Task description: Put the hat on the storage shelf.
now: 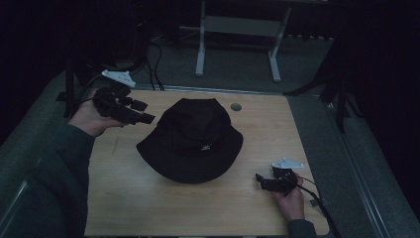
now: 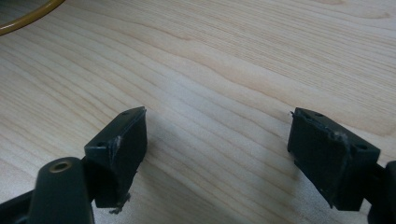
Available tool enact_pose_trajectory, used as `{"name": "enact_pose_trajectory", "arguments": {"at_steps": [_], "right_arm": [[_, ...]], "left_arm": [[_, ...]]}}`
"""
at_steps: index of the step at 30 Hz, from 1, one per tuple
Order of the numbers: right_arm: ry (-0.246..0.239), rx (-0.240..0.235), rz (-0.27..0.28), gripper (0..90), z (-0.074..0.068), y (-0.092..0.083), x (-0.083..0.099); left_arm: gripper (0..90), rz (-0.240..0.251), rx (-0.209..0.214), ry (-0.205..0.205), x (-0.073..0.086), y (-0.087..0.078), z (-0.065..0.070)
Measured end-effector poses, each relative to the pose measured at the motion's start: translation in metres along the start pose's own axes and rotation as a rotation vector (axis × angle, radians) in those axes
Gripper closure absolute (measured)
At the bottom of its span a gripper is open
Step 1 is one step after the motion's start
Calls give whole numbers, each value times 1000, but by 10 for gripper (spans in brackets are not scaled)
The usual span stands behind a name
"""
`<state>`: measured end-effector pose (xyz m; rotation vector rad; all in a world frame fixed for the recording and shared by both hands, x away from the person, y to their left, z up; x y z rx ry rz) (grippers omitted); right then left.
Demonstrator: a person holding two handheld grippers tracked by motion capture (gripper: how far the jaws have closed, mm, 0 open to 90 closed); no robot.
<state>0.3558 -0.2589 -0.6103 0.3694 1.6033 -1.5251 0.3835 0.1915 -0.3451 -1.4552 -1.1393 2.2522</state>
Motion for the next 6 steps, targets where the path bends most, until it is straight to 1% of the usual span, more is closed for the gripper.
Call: {"name": "enact_pose_trajectory", "arguments": {"at_steps": [1, 3, 4, 5, 6], "right_arm": [[0, 0, 0, 197, 0, 0, 0], [0, 0, 0, 197, 0, 0, 0], [0, 0, 0, 197, 0, 0, 0], [0, 0, 0, 197, 0, 0, 0], [0, 0, 0, 197, 0, 0, 0]], "left_arm": [[430, -1, -15, -21, 4, -2, -3], [430, -5, -61, -58, 12, -5, -11], [430, -1, -86, -78, 16, -7, -14], [430, -1, -120, -101, 20, -8, -18], [429, -1, -120, -101, 20, -8, -18]]}}
Point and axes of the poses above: each handheld gripper's, and its own axes: y roughly forward along the jaws, x roughly out of its underside, z roughly to its right, the point moved 6 cm from there along y, roughly forward along the jaws, and after that the axes turned 11 degrees about x, right-handed, at the moved point
